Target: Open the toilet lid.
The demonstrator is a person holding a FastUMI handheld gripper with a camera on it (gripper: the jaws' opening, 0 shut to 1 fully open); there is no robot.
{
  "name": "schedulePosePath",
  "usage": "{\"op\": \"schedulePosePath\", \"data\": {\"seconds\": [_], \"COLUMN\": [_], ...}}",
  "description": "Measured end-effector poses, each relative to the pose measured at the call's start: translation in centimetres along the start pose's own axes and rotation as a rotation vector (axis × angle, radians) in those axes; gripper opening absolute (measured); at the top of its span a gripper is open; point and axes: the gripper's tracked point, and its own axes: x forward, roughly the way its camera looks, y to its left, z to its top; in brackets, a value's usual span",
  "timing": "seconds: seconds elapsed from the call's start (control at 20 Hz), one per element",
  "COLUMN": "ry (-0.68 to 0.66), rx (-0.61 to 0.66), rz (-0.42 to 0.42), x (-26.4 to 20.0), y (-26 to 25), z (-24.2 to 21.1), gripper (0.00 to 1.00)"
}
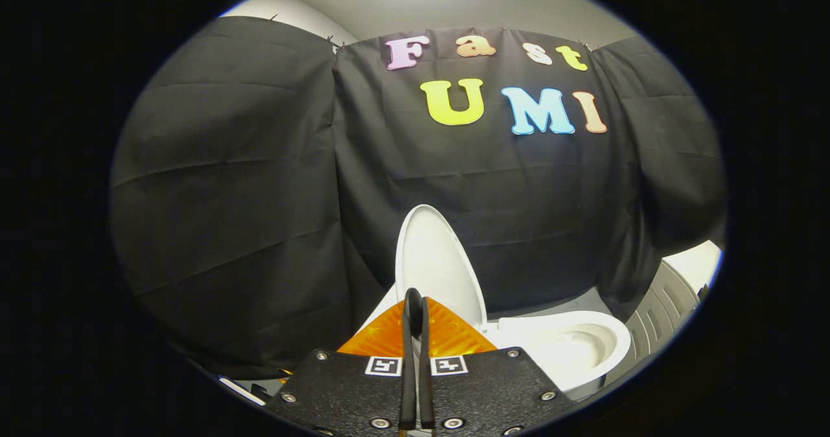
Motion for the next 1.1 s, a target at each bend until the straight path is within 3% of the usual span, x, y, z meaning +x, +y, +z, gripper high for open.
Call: {"op": "schedulePosePath", "data": {"seconds": [0.1, 0.2, 0.45, 0.65, 0.9, 1.1], "ry": [0.006, 0.011, -0.036, -0.146, -0.206, -0.285], "rx": [-0.057, -0.045, 0.053, 0.021, 0.022, 0.014], "rz": [0.069, 0.121, 0.186, 0.294, 0.327, 0.232], "x": [0.2, -0.6, -4.1, -9.4, -12.2, -12.6], "y": [0.7, 0.4, -0.8, -1.5, -4.4, -11.3], "z": [0.0, -0.6, 1.5, 4.4, 6.4, 9.2], "gripper": [0.07, 0.2, 0.96, 0.95, 0.95, 0.95]}}
